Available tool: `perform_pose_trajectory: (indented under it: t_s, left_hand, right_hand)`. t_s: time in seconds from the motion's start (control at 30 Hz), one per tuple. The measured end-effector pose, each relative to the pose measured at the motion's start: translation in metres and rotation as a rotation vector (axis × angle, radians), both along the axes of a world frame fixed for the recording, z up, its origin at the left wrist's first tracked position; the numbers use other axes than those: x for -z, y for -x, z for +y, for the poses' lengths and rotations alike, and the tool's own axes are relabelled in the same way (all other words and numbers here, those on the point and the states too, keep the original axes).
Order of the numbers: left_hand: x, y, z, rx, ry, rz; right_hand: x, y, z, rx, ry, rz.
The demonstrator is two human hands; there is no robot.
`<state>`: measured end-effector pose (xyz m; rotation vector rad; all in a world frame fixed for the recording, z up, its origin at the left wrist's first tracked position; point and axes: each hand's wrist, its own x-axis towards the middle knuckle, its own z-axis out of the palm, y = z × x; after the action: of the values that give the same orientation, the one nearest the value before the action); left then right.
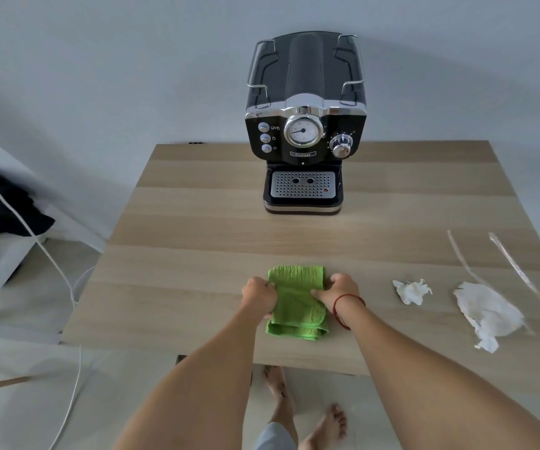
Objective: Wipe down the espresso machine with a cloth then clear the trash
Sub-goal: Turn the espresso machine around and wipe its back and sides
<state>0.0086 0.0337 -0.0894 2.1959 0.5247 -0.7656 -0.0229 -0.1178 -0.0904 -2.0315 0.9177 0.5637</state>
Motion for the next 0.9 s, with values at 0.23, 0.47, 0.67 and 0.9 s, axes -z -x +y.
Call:
perform_pose_trajectory:
  t_s: [0.23,0.47,0.67,0.9]
  left_hand:
    - [-0.01,0.005,-0.006,0.115,-0.241,-0.117]
    - [-0.072,-0.037,-0.015,0.133,-0.243,-0.314]
    - [-0.149,-0.096,-0.038,-0.051,-0.121,-0.635]
    - [-0.2,-0.152,-0.072,-0.132,-0.038,-0.829]
  right_hand:
    - [-0.004,0.007,0.001,-0.028,0.101,-0.006]
    - [-0.058,-0.043,-0.02,0.035,0.084,-0.245]
    - [-0.144,-0.103,-0.057,0.238,0.102,-0.53]
    - [-0.23,-0.165,-0.085,0.279,0.164,-0.713]
